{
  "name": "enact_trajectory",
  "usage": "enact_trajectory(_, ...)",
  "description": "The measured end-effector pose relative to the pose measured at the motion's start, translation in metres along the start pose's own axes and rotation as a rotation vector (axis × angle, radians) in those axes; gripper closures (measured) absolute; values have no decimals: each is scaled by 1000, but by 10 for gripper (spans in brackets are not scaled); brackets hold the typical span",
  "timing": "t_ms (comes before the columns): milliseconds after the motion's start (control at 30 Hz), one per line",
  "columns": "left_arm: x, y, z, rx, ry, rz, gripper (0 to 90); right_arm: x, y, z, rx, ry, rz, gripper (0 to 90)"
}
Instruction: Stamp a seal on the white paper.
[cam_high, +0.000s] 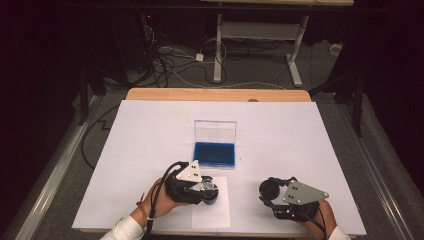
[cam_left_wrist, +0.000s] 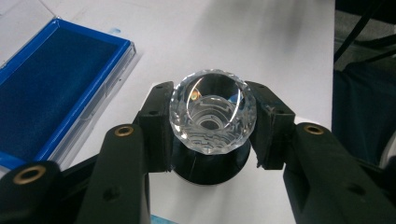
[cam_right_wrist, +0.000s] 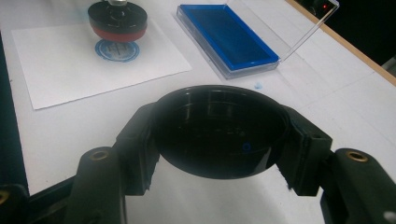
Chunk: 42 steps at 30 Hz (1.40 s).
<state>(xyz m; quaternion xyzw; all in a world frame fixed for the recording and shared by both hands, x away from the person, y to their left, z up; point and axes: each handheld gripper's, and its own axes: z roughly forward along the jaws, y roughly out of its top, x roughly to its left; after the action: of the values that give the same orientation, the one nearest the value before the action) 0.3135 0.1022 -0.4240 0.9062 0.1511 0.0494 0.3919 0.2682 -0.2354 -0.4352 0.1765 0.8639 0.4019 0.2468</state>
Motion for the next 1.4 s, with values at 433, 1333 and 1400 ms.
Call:
enact_trajectory(433,2,6,-17,-97,19,-29,540,-1,0,-2,-15,0,6,384)
enact_trajectory(1333,10,1,-43,-175,74,-64,540,-6,2,3,-25,18,13,384)
enact_trajectory(1400,11,0,-45,-177,78,-61,540,-6,2,3,-26,18,13,384)
